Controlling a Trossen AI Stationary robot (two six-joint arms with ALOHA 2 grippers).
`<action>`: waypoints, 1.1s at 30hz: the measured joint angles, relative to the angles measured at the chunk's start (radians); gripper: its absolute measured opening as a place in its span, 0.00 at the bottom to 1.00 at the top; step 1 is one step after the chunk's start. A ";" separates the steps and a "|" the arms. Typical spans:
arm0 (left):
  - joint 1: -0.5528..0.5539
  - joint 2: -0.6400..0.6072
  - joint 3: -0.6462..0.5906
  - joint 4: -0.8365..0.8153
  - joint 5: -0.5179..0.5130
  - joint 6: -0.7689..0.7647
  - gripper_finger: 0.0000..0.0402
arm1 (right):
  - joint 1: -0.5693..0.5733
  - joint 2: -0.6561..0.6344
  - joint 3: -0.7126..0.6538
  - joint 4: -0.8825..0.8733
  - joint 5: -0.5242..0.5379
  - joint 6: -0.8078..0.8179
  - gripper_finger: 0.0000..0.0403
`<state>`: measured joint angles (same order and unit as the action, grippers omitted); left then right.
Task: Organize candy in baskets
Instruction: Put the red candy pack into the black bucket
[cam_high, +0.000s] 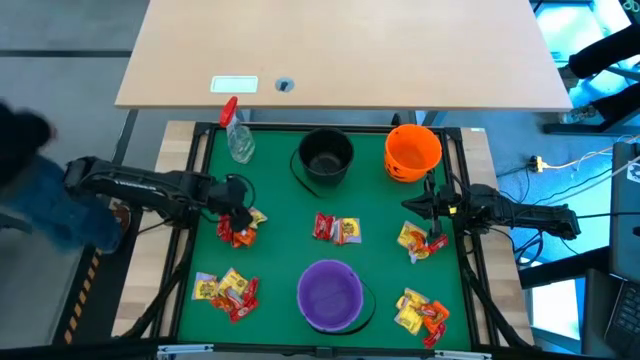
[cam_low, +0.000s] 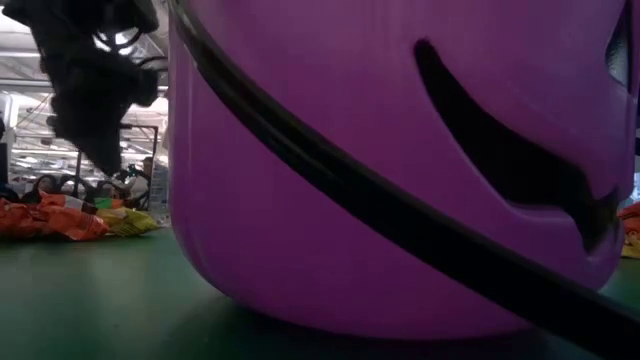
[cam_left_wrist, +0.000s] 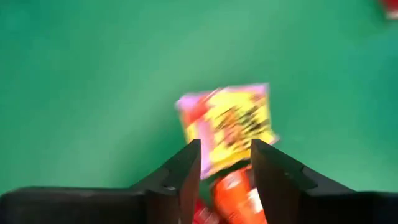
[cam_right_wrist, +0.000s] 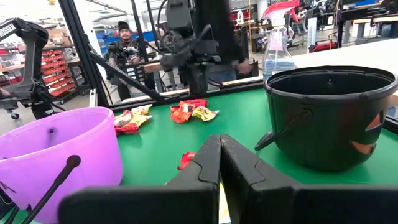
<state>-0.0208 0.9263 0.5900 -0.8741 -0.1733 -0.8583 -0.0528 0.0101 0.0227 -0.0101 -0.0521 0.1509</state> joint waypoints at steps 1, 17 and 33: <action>0.000 0.003 0.000 -0.033 -0.001 -0.038 0.35 | 0.000 0.000 0.000 0.000 0.000 0.000 0.02; 0.000 0.045 -0.001 -0.172 0.110 -0.329 0.37 | 0.000 0.000 0.000 0.000 0.000 0.000 0.02; 0.001 0.234 -0.001 -0.139 0.143 -0.340 0.37 | 0.000 0.000 0.000 0.000 0.000 0.000 0.02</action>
<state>-0.0200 1.1600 0.5888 -1.0129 -0.0307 -1.1980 -0.0526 0.0101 0.0227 -0.0101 -0.0521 0.1510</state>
